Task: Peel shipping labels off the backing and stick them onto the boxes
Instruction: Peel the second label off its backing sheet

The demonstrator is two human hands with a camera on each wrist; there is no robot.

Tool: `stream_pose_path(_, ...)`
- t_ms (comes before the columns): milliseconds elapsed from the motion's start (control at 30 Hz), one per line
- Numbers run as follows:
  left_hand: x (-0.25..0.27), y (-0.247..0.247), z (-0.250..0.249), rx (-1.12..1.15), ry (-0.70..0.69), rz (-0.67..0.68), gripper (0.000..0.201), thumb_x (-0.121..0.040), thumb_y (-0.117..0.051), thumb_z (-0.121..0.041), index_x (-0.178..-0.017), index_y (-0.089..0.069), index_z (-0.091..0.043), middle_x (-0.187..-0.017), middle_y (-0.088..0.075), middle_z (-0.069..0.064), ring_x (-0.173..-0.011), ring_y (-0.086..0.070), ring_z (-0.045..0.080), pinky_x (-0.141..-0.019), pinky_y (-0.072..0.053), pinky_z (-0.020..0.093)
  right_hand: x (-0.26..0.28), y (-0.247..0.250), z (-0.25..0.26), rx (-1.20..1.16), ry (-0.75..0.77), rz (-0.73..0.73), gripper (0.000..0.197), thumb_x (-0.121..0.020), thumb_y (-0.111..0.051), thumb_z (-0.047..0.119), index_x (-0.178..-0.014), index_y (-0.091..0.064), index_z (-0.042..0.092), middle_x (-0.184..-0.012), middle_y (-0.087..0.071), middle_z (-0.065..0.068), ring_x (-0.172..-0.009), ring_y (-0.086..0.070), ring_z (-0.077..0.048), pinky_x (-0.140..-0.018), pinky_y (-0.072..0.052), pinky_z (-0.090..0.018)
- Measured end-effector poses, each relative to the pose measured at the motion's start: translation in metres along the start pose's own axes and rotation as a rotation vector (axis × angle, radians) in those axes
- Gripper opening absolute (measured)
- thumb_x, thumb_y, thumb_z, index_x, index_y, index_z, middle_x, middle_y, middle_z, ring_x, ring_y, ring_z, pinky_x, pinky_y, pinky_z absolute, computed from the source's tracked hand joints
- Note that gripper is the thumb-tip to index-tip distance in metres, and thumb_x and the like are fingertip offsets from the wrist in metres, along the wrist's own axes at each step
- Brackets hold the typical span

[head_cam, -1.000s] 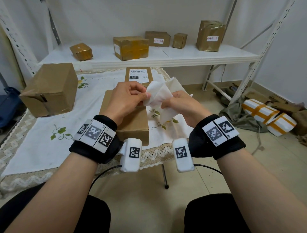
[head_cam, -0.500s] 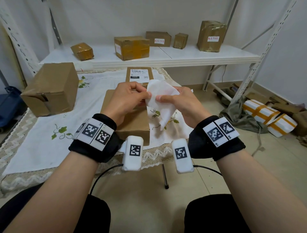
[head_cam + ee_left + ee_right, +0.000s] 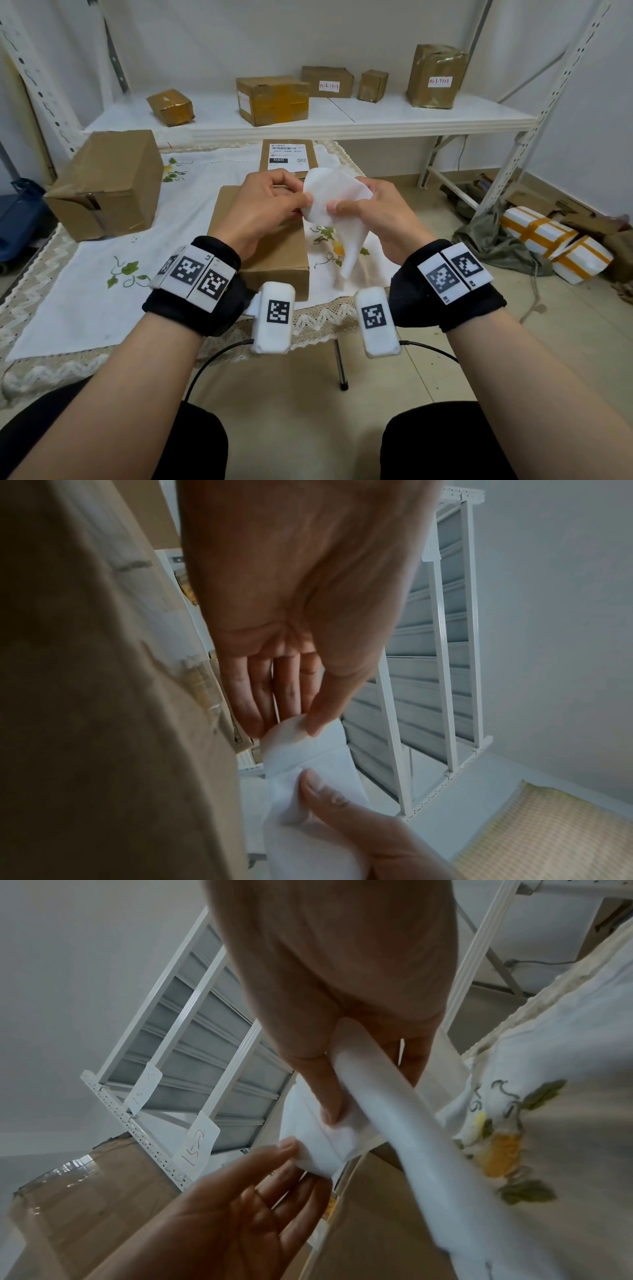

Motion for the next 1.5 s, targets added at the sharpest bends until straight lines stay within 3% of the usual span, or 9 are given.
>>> stream_pose_path(267,0.009,-0.006,-0.008,-0.001,-0.006,0.028,0.015,-0.088,-0.072,-0.001,-0.101,-0.074,0.003,-0.096,-0.073,0.007,-0.083,-0.070,0.010,-0.079,-0.061,0.022,0.004,-0.003,0.001,-0.011,0.039,0.035,0.010,-0.087,-0.079,0.007,-0.093,-0.073,0.012,-0.087,-0.073,-0.006,-0.070,-0.068,-0.015,-0.062,-0.058,-0.023)
stream_pose_path(400,0.009,-0.007,-0.006,-0.013,-0.004,0.077,0.016,-0.086,-0.071,-0.002,-0.101,-0.077,-0.006,-0.088,-0.078,0.000,-0.081,-0.071,0.006,-0.087,-0.059,0.027,0.004,-0.002,0.001,0.020,0.053,0.033,0.011,-0.086,-0.079,0.006,-0.093,-0.072,0.011,-0.084,-0.071,-0.003,-0.065,-0.066,-0.010,-0.059,-0.054,-0.020)
stream_pose_path(567,0.008,-0.008,-0.005,0.058,0.015,0.073,0.011,-0.086,-0.079,-0.015,-0.095,-0.078,-0.011,-0.107,-0.078,0.006,-0.105,-0.073,0.021,-0.100,-0.057,0.039,0.003,-0.003,0.000,0.068,0.095,0.010,0.015,-0.086,-0.079,0.004,-0.098,-0.072,0.003,-0.086,-0.068,-0.008,-0.063,-0.063,-0.010,-0.057,-0.052,-0.019)
stream_pose_path(700,0.009,-0.009,-0.004,0.110,0.001,-0.010,0.010,-0.090,-0.076,-0.014,-0.092,-0.074,-0.005,-0.108,-0.075,0.017,-0.092,-0.071,0.021,-0.096,-0.057,0.040,0.004,-0.005,-0.001,0.077,0.095,0.054,0.018,-0.085,-0.081,0.005,-0.101,-0.072,0.000,-0.089,-0.071,-0.013,-0.071,-0.067,-0.017,-0.061,-0.055,-0.024)
stream_pose_path(800,0.007,-0.009,-0.003,0.099,-0.001,-0.041,0.017,-0.092,-0.074,-0.011,-0.101,-0.071,0.003,-0.103,-0.074,0.016,-0.084,-0.069,0.017,-0.082,-0.060,0.032,0.002,-0.007,-0.001,0.069,0.106,0.061,0.018,-0.086,-0.080,0.008,-0.101,-0.073,-0.001,-0.097,-0.073,-0.015,-0.081,-0.068,-0.019,-0.065,-0.056,-0.025)
stream_pose_path(900,0.005,-0.008,-0.003,0.080,-0.003,-0.045,0.008,-0.091,-0.074,-0.011,-0.091,-0.068,-0.006,-0.094,-0.075,0.006,-0.078,-0.071,0.010,-0.069,-0.059,0.022,0.003,-0.007,0.001,0.038,0.131,0.013,0.010,-0.089,-0.079,0.012,-0.091,-0.070,0.007,-0.091,-0.071,-0.006,-0.078,-0.065,-0.014,-0.062,-0.050,-0.017)
stream_pose_path(1000,0.004,-0.007,-0.003,0.088,0.002,-0.044,0.015,-0.092,-0.074,-0.011,-0.082,-0.063,-0.013,-0.086,-0.074,0.000,-0.071,-0.071,0.003,-0.065,-0.059,0.020,0.003,-0.007,0.002,0.024,0.130,-0.002,0.013,-0.090,-0.078,0.014,-0.090,-0.067,0.006,-0.091,-0.071,-0.010,-0.078,-0.065,-0.016,-0.062,-0.050,-0.021)
stream_pose_path(1200,0.002,-0.005,0.000,0.123,0.026,-0.050,0.013,-0.091,-0.074,-0.010,-0.091,-0.061,-0.008,-0.097,-0.074,0.009,-0.085,-0.072,0.014,-0.070,-0.060,0.025,0.001,-0.007,0.001,0.017,0.051,-0.029,0.025,-0.091,-0.076,0.013,-0.078,-0.055,0.012,-0.087,-0.068,-0.012,-0.075,-0.062,-0.020,-0.059,-0.045,-0.025)
stream_pose_path(1500,-0.002,-0.004,0.002,0.153,0.016,-0.068,0.015,-0.091,-0.074,-0.010,-0.087,-0.059,-0.009,-0.109,-0.074,0.018,-0.101,-0.072,0.024,-0.080,-0.060,0.027,-0.002,-0.004,0.000,-0.030,0.022,-0.059,0.036,-0.092,-0.073,0.008,-0.068,-0.047,0.016,-0.087,-0.064,-0.012,-0.077,-0.062,-0.024,-0.066,-0.042,-0.030)
Point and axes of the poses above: each hand's wrist, its own x-axis away from the middle knuckle, its own y-axis out of the back of the hand, z = x × y, the point moved 2 cm from there along -x, towards the middle knuckle
